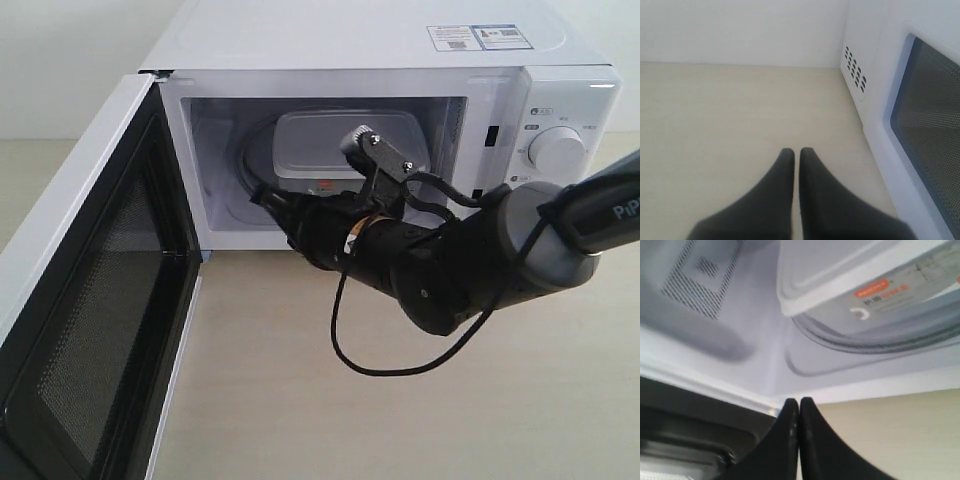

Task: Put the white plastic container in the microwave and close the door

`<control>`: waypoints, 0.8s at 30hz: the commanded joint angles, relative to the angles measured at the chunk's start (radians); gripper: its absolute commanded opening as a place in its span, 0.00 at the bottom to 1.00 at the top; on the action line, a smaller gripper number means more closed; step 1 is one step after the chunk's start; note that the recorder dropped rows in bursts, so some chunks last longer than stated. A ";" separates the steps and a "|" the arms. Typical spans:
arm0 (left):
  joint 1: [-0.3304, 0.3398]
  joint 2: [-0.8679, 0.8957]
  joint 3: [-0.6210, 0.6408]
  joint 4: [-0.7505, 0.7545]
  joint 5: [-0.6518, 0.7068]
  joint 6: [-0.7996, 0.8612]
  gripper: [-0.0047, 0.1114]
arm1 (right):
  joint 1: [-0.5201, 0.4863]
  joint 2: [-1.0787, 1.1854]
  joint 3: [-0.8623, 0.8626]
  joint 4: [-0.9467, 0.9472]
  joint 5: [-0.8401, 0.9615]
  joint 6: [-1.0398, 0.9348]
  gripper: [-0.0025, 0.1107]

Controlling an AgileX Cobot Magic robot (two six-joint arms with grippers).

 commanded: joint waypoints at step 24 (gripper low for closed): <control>-0.004 -0.003 0.004 -0.007 -0.003 0.004 0.08 | 0.007 -0.040 -0.005 0.380 -0.043 -0.894 0.02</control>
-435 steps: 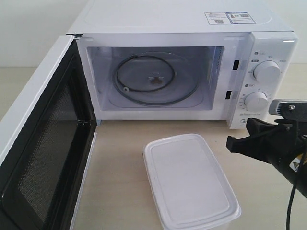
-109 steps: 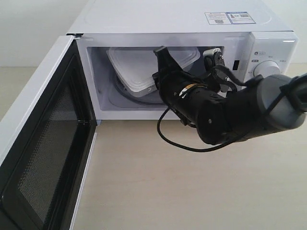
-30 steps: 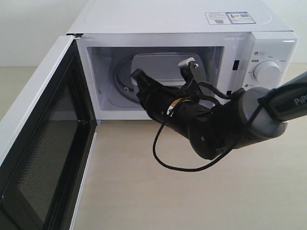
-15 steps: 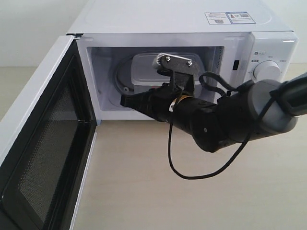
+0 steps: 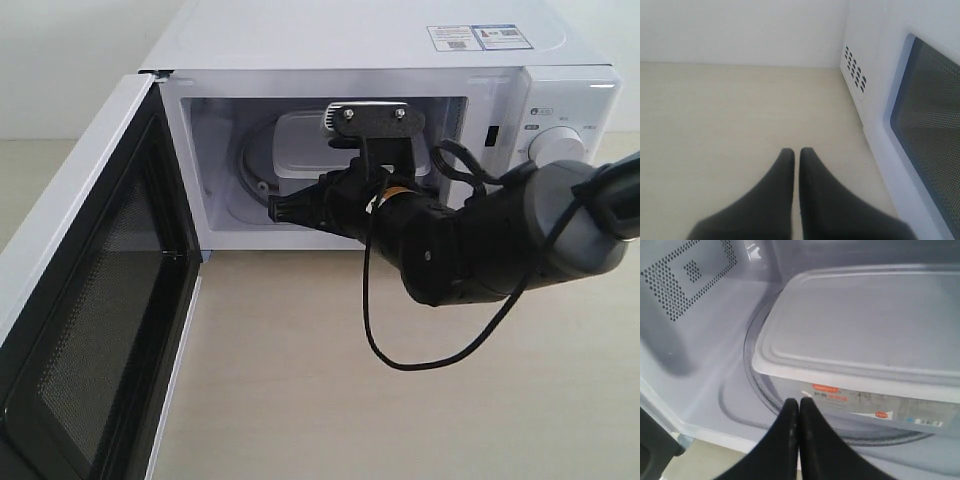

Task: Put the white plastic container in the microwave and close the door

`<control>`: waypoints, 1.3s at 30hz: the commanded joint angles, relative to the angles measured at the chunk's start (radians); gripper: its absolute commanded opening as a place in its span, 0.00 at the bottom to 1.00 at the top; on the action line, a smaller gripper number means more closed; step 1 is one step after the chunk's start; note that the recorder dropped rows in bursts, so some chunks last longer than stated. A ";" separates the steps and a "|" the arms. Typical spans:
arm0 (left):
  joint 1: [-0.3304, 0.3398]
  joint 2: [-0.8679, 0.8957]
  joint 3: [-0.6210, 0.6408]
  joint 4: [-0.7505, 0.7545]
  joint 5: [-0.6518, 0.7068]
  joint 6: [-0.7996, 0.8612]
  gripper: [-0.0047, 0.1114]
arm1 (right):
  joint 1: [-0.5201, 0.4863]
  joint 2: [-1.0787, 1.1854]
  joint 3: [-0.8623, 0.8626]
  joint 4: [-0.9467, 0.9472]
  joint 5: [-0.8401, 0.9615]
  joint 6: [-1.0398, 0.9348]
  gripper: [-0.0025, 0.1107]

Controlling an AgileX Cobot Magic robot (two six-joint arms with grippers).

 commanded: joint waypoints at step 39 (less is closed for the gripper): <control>-0.004 -0.003 0.004 -0.007 -0.003 0.004 0.08 | -0.039 0.140 -0.069 0.009 -0.094 0.054 0.02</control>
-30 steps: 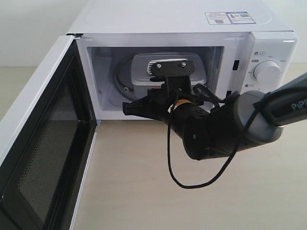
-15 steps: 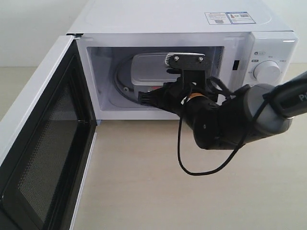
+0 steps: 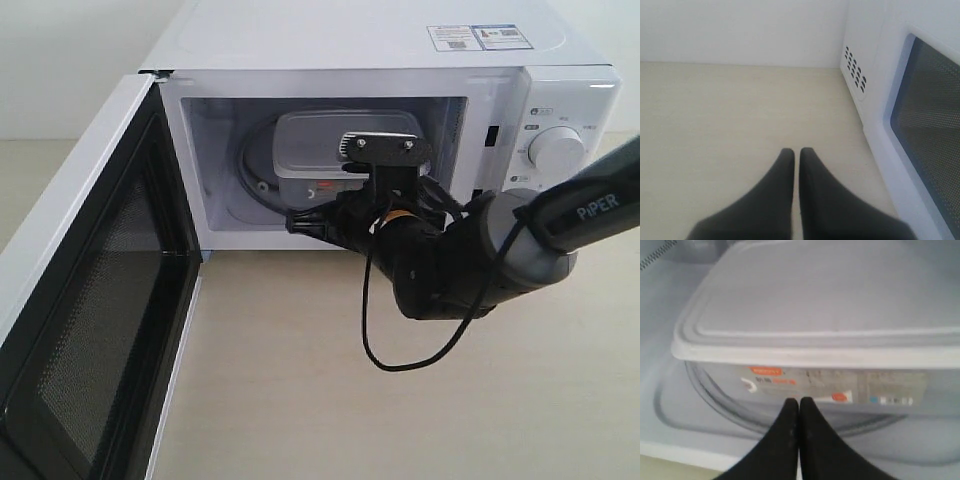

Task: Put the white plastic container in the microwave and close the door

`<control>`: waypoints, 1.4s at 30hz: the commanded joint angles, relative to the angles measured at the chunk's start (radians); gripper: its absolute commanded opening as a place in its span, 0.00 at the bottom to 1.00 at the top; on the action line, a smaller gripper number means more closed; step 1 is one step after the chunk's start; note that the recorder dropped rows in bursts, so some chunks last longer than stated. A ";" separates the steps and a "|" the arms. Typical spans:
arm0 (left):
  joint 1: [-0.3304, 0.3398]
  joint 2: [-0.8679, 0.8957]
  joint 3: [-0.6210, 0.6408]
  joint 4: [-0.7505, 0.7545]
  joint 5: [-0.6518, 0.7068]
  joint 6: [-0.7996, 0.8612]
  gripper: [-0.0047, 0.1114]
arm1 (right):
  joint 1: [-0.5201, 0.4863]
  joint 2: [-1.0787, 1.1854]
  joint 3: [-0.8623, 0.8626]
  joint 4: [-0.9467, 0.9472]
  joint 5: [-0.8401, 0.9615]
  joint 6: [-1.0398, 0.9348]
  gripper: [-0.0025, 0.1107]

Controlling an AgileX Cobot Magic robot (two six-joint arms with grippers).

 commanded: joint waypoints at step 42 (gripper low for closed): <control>-0.004 -0.003 0.004 -0.003 -0.003 0.008 0.08 | 0.285 -0.481 0.691 0.164 -0.382 -0.027 0.02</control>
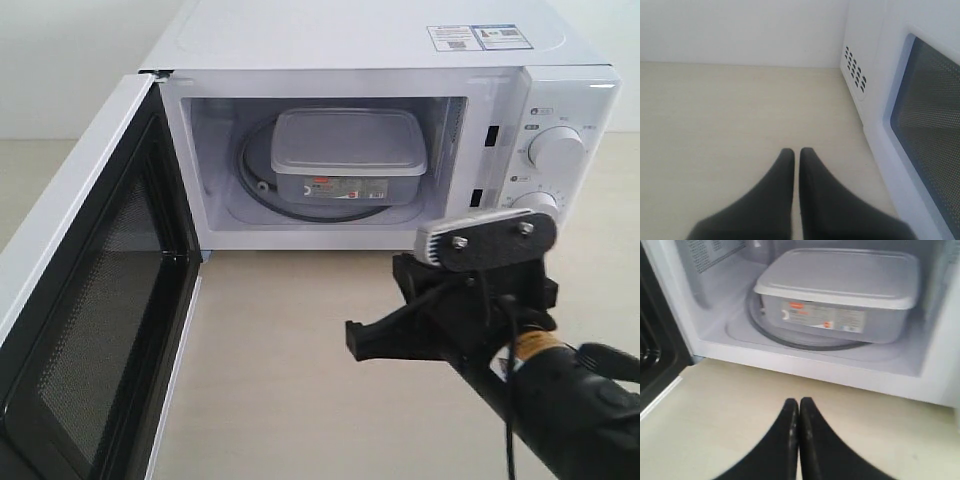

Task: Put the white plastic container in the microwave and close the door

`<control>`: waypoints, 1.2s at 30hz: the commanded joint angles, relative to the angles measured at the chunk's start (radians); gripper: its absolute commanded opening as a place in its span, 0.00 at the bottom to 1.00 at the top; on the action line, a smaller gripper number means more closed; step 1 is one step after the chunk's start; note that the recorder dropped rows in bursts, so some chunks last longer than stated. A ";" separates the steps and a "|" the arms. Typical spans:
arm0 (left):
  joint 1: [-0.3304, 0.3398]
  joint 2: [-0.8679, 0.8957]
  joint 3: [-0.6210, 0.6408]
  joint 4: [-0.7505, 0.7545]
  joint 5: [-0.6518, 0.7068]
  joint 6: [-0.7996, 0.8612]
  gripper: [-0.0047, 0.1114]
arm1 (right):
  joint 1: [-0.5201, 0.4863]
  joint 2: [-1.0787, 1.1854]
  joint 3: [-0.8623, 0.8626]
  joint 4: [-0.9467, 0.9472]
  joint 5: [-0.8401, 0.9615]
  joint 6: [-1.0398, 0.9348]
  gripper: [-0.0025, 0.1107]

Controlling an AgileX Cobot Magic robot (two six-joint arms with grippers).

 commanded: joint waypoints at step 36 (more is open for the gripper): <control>-0.004 -0.003 -0.076 0.001 -0.397 0.003 0.08 | 0.004 -0.320 0.360 0.153 -0.262 0.100 0.02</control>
